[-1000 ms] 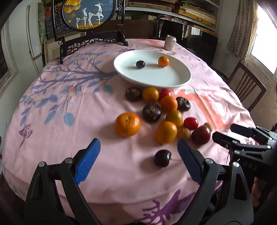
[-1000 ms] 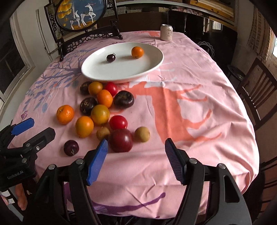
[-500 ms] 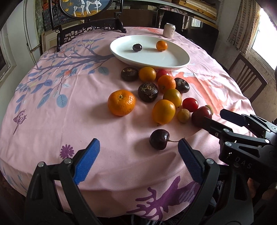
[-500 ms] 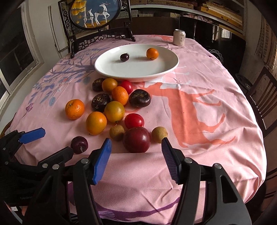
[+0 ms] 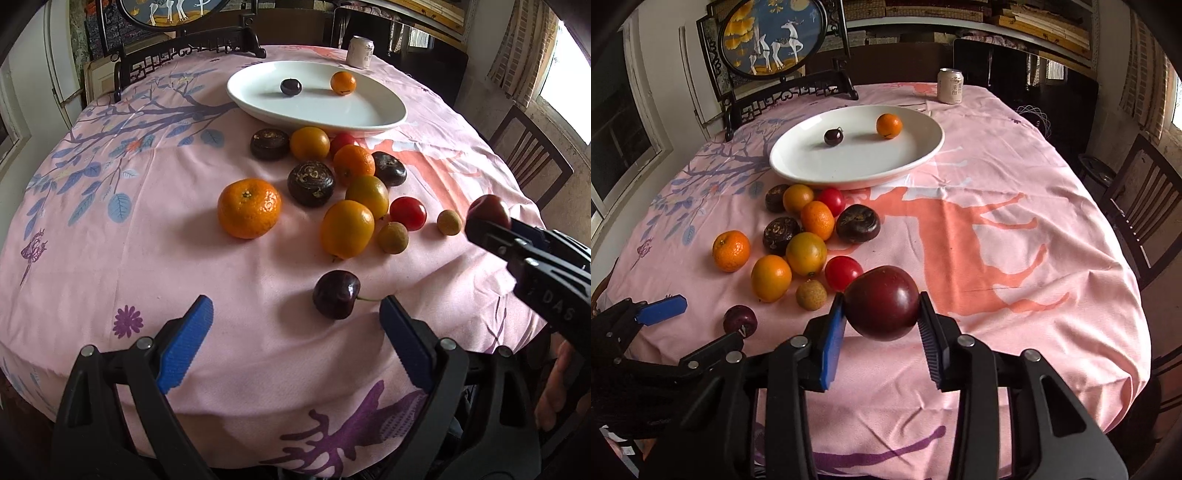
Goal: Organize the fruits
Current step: 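Grasp a red plum with the right gripper while the left gripper grasps another cherry, then lower plum and cherry onto the white plate and open both grippers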
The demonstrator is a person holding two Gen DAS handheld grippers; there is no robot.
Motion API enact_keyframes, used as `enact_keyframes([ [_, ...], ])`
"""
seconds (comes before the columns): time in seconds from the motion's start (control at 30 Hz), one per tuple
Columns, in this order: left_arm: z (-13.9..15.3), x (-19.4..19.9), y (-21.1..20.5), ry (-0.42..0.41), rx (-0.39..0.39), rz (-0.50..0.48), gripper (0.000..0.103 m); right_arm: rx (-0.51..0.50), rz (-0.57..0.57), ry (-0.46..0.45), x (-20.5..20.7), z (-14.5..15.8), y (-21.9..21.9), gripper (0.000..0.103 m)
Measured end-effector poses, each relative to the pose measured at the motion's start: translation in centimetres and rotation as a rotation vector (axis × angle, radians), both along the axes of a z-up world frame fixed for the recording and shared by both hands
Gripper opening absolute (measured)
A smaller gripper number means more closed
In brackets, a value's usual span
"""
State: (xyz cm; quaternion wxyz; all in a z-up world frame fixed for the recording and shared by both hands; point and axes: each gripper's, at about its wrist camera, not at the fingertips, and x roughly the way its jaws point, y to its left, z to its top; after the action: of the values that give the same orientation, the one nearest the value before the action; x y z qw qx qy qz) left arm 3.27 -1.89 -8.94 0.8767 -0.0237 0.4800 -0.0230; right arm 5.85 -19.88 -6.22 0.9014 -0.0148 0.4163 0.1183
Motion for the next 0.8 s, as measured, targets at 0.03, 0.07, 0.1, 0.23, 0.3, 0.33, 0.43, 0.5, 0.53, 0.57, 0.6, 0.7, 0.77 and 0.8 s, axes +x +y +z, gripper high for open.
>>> enact_keyframes([
  [0.03,-0.1,0.2,-0.2,0.001,0.008,0.000,0.093,-0.003,-0.008,-0.010,-0.2,0.2,-0.3,0.039],
  [0.07,-0.3,0.4,-0.5,0.000,0.018,0.002,0.093,-0.004,-0.011,-0.015,-0.3,0.3,-0.5,0.039],
  [0.1,-0.4,0.5,-0.6,-0.001,0.025,0.005,0.093,0.000,-0.008,-0.015,-0.5,0.3,-0.6,0.039],
  [0.23,-0.9,1.3,-1.0,0.001,0.035,0.020,0.092,0.014,0.017,0.003,-0.6,-0.3,-0.7,0.039],
  [0.3,-1.3,1.5,-1.2,0.016,0.031,0.016,0.061,0.019,0.020,0.011,-0.6,-0.5,-0.9,0.039],
  [0.33,-1.4,1.5,-1.4,0.013,0.052,0.021,0.055,0.022,0.018,0.012,-0.6,-0.5,-1.0,0.039],
  [0.43,-1.2,1.3,-1.5,0.000,0.042,0.012,0.029,0.033,0.009,0.012,-0.5,-0.5,-1.4,0.039],
  [0.5,-1.0,1.2,-1.2,-0.002,0.018,0.016,0.029,0.038,0.007,0.010,-0.6,-0.4,-1.5,0.039],
  [0.53,-0.9,1.1,-1.2,-0.007,0.011,0.016,0.029,0.038,0.008,0.008,-0.7,-0.4,-1.5,0.039],
  [0.57,-0.7,1.0,-1.2,-0.013,0.013,0.015,0.029,0.038,0.008,0.007,-0.7,-0.4,-1.5,0.039],
  [0.6,-0.5,0.9,-1.2,-0.021,0.014,0.015,0.029,0.039,0.007,0.006,-0.8,-0.4,-1.5,0.039],
  [0.7,0.2,0.6,-1.1,-0.037,0.001,0.015,0.029,0.042,0.005,0.003,-0.8,-0.3,-1.6,0.039],
  [0.77,0.6,0.5,-1.0,-0.044,-0.011,0.014,0.029,0.044,0.007,0.003,-0.7,-0.3,-1.5,0.039],
  [0.8,0.8,0.5,-0.8,-0.047,-0.015,0.014,0.029,0.047,0.009,0.003,-0.7,-0.2,-1.5,0.039],
])
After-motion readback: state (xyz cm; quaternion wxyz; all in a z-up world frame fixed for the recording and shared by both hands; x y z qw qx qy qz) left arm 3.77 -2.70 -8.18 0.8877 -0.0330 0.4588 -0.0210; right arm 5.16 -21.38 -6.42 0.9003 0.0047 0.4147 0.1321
